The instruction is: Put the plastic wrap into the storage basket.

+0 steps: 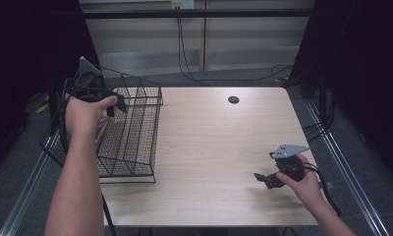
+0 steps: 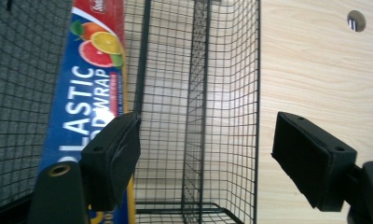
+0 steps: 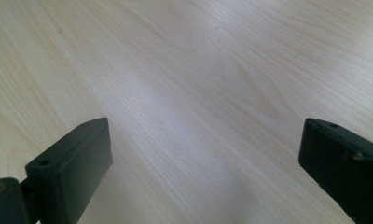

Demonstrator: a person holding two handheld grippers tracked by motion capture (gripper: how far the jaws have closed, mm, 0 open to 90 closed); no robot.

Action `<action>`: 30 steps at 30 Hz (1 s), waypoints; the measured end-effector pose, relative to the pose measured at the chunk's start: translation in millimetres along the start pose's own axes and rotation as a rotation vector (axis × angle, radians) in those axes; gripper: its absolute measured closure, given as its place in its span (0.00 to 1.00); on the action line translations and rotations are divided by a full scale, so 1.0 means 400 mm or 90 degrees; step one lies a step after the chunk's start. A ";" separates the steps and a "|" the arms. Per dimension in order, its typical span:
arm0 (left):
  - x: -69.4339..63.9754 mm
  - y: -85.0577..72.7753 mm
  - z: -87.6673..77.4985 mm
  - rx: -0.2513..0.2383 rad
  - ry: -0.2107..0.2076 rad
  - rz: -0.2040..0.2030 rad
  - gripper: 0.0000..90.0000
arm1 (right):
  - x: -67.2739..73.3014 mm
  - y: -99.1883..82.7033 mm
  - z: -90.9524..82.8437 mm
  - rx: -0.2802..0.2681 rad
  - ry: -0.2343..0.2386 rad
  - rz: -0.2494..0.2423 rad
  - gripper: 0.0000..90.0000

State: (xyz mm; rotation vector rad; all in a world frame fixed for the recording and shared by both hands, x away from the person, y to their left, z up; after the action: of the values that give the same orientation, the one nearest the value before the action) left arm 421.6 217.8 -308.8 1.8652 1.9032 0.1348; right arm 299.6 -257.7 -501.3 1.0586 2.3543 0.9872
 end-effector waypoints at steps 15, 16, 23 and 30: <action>-0.087 -0.025 0.038 0.010 -0.043 0.061 0.24 | 0.000 0.000 -0.004 -0.002 -0.005 0.001 0.03; -0.091 -0.026 0.041 0.011 -0.045 0.066 0.23 | 0.001 -0.001 -0.004 -0.002 -0.004 0.001 0.03; -0.131 -0.038 0.058 0.011 -0.068 0.097 0.23 | 0.002 -0.001 -0.003 -0.001 -0.002 -0.001 0.03; -0.164 -0.052 0.073 0.013 -0.093 0.124 0.22 | 0.002 -0.001 -0.003 -0.001 -0.003 -0.003 0.03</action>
State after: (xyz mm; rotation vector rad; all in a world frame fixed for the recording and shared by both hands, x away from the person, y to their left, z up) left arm 411.8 145.6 -326.0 2.0135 1.6318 0.0407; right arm 298.1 -257.9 -500.7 1.0537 2.3497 0.9842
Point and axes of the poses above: each handheld gripper's, and its own axes: z roughly forward along the jaws, y roughly out of its top, x roughly to its left, the point moved 5 cm from there along z, roughly forward along the jaws, and after that the axes turned 3 degrees about -y, right-handed, at the moved point
